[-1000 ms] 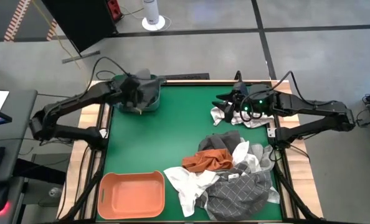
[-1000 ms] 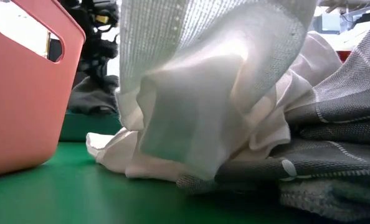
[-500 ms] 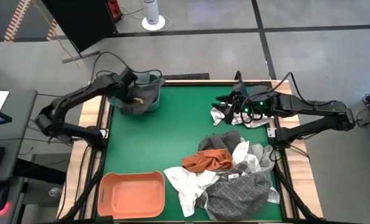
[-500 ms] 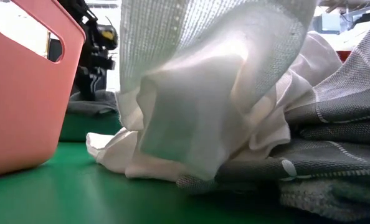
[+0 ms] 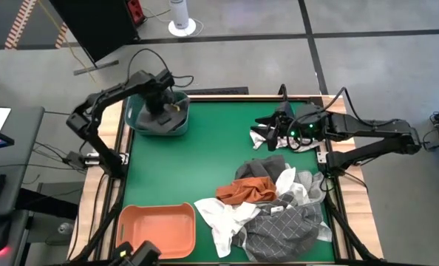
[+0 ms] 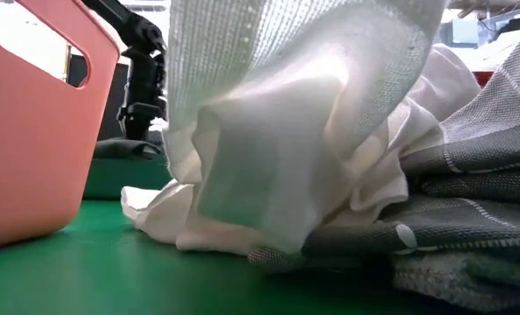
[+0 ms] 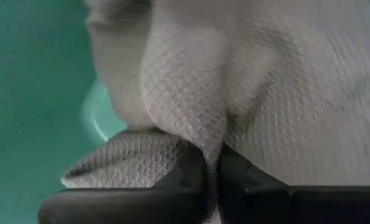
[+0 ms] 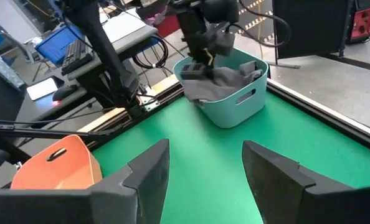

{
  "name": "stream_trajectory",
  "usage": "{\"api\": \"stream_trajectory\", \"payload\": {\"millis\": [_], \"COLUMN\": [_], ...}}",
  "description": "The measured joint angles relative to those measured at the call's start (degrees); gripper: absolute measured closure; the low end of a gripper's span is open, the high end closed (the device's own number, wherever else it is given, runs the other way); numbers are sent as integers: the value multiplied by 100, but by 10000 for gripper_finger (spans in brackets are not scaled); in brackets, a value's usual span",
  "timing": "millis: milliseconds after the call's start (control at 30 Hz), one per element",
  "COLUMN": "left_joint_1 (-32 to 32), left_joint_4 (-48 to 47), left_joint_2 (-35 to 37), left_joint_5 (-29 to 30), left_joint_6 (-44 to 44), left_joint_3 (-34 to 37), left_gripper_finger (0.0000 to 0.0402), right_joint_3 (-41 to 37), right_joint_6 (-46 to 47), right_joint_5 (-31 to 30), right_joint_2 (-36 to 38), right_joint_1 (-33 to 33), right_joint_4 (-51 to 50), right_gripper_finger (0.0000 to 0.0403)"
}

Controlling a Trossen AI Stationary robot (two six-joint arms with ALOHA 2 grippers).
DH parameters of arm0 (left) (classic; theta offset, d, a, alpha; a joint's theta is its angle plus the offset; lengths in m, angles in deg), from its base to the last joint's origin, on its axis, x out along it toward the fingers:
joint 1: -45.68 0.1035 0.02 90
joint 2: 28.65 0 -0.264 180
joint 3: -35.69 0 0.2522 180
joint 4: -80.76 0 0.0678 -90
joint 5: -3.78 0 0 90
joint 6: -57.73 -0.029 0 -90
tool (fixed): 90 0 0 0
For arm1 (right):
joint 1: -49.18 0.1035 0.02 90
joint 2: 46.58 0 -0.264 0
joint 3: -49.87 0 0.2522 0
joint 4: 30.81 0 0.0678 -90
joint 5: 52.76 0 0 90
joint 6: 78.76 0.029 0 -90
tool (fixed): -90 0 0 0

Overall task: Sort microfiber towel by color & place in baskets
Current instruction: Put the top black microfiber towel into the green bin

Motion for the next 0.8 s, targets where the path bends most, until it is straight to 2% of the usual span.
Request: {"api": "stream_trajectory", "payload": {"millis": [133, 267, 600, 800], "left_joint_1": [61, 69, 72, 72], "left_joint_4": [70, 408, 1101, 527], "left_joint_2": [-235, -384, -384, -307], "left_joint_5": [-152, -531, -1369, -1367], "left_joint_6": [887, 1205, 1515, 1190], "left_joint_3": [43, 262, 269, -236], "left_gripper_finger": [377, 349, 196, 116], "right_joint_3": [0, 0, 0, 0], "right_joint_6": [4, -34, -40, -52], "right_joint_5": [-4, -9, -22, -24], "right_joint_2": [0, 0, 0, 2], "right_joint_1": [2, 2, -73, -195], "right_joint_4": [-3, -9, -20, -39], "right_gripper_finger": [175, 175, 175, 175]}}
